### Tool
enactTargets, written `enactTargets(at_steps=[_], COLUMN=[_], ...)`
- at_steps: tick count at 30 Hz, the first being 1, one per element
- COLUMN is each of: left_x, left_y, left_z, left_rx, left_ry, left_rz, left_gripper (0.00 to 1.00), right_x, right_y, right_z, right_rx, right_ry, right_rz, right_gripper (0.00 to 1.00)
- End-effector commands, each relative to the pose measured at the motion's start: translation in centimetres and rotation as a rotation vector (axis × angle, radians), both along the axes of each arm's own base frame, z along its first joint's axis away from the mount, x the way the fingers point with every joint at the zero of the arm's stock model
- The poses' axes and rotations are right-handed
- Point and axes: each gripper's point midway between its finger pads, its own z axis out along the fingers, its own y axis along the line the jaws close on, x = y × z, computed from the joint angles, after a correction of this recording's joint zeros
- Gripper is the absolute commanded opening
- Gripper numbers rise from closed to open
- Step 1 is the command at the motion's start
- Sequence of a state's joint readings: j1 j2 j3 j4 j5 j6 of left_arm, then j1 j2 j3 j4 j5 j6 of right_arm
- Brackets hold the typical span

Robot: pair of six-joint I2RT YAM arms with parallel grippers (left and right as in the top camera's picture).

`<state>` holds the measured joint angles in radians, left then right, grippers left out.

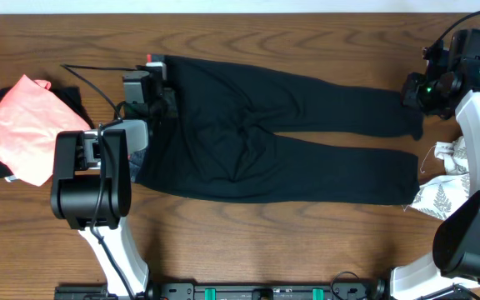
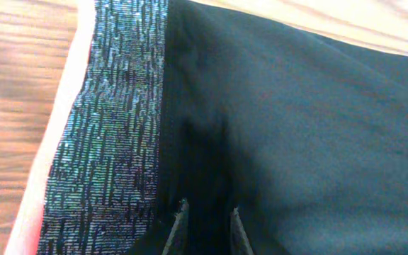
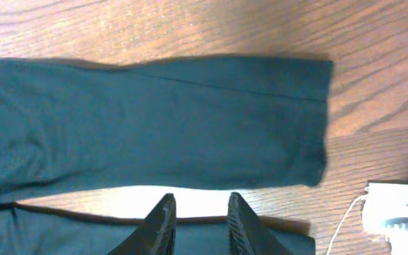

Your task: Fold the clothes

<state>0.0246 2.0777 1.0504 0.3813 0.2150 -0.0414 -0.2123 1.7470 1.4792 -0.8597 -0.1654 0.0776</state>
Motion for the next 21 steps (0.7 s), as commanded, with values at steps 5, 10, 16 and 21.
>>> enactTargets(at_steps=[5,10,16,21], left_x=[-1.4,-1.9,-2.9,-4.2], left_y=[4.9,3.9,3.8,3.2], left_z=[-2.2,-2.2,-2.0,-2.8], left_rx=[0.014,-0.023,-0.023,-0.046], left_ry=[0.084,0.112,0.157,0.225], left_rz=[0.208,0.168,0.168,0.149], left_gripper=[0.23,0.27,0.28,0.28], right_x=[0.1,0.1,-0.2,-1.5], right_y=[1.1,-0.1,-2.3,-2.6], right_z=[0.4,-0.9,-4.1,-8.5], right_rx=[-0.017,-0.073,-0.161,-0.139], right_ry=[-0.011,0.029,0.122,0.262], right_rz=[0.040,0.011,-0.004,0.024], right_gripper=[0.27,0.45,0.46,0.38])
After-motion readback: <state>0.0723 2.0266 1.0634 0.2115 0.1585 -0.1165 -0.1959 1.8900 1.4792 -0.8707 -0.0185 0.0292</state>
